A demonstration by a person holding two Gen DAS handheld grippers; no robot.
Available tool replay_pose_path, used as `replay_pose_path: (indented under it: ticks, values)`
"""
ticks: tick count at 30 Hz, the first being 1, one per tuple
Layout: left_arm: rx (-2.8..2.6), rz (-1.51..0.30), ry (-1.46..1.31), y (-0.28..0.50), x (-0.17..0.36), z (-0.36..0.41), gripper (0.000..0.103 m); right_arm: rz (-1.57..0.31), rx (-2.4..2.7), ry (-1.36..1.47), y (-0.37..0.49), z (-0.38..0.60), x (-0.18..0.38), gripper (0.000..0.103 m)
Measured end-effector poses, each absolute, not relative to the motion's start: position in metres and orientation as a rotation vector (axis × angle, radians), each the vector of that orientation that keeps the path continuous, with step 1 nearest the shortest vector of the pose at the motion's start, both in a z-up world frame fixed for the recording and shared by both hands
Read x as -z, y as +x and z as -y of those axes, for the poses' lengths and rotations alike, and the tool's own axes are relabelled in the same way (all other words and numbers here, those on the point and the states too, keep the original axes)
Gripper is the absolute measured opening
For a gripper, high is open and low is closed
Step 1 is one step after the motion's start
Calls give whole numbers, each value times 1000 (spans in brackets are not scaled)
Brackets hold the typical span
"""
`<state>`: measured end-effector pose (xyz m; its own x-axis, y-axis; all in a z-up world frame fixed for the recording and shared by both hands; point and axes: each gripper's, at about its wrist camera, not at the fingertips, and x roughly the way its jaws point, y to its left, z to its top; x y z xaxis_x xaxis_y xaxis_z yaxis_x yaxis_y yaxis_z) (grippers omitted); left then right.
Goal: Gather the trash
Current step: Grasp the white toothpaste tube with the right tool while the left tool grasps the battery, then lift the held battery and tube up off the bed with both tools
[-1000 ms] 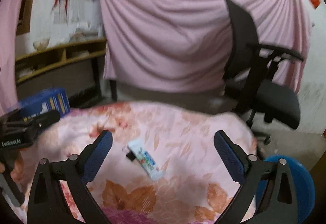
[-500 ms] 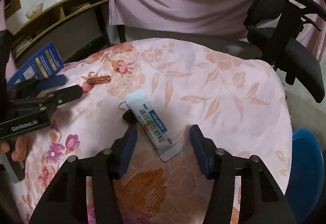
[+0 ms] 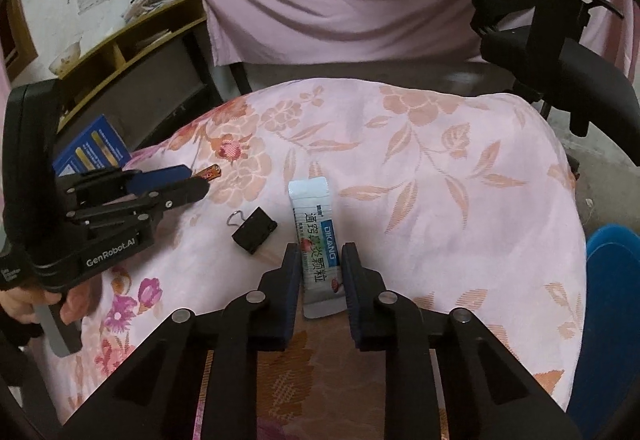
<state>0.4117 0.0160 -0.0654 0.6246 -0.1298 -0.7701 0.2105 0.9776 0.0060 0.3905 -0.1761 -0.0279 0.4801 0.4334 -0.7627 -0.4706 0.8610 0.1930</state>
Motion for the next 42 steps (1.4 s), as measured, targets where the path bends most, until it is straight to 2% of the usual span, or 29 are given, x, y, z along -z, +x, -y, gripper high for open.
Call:
replay_pose_path:
  ticks: [4, 19, 42]
  values:
    - [216, -882, 103, 409, 67, -12, 7, -909, -527, -13, 392, 182, 26, 18]
    - [313, -881, 16, 391, 62, -13, 7, -912, -527, 55, 398, 195, 28, 18]
    - [232, -849, -225, 345, 51, -32, 7, -892, -538, -45, 390, 181, 27, 19]
